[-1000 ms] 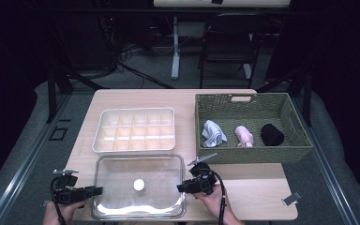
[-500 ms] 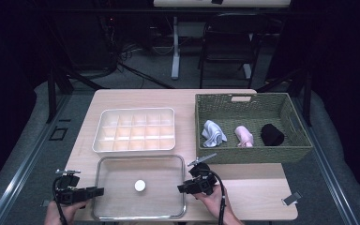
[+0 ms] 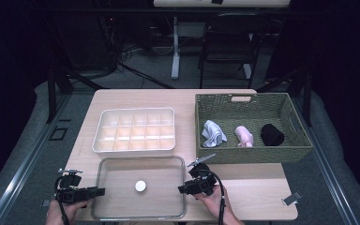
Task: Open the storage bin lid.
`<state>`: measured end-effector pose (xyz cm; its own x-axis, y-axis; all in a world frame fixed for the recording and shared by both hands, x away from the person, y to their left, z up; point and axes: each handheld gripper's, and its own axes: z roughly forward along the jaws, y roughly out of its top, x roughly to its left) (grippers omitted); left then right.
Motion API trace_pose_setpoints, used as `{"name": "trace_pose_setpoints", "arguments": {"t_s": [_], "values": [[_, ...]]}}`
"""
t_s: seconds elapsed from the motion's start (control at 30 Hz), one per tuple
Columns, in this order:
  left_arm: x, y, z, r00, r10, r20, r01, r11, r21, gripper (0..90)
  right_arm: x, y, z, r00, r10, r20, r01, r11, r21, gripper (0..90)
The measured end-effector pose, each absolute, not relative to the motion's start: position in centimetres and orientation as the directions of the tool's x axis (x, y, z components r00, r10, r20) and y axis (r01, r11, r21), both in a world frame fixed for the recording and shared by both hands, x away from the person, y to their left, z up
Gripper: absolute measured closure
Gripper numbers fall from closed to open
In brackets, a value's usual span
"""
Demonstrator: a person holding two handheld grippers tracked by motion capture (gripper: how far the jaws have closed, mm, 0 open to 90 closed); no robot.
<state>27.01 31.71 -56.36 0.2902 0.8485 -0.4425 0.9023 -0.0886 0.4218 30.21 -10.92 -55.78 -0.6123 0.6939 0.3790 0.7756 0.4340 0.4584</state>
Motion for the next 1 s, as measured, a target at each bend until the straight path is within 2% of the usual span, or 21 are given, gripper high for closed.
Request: {"name": "trace_pose_setpoints", "arguments": {"t_s": [0.67, 0.9, 1.0], "values": [[26.98, 31.47, -56.44, 0.286, 0.859, -0.424, 0.899, -0.087, 0.429, 55.0, 30.12, -10.43, -56.20, -0.604, 0.709, 0.363, 0.780, 0.435, 0.450, 59.6], [26.75, 31.24, -56.27, 0.296, 0.873, -0.387, 0.897, -0.115, 0.426, 55.4, 29.93, -10.39, -56.05, -0.625, 0.706, 0.332, 0.764, 0.468, 0.445, 57.9], [26.69, 31.32, -56.30, 0.291, 0.868, -0.402, 0.897, -0.102, 0.430, 51.2, 29.91, -10.34, -56.00, -0.626, 0.704, 0.335, 0.765, 0.471, 0.439, 53.8]]}}
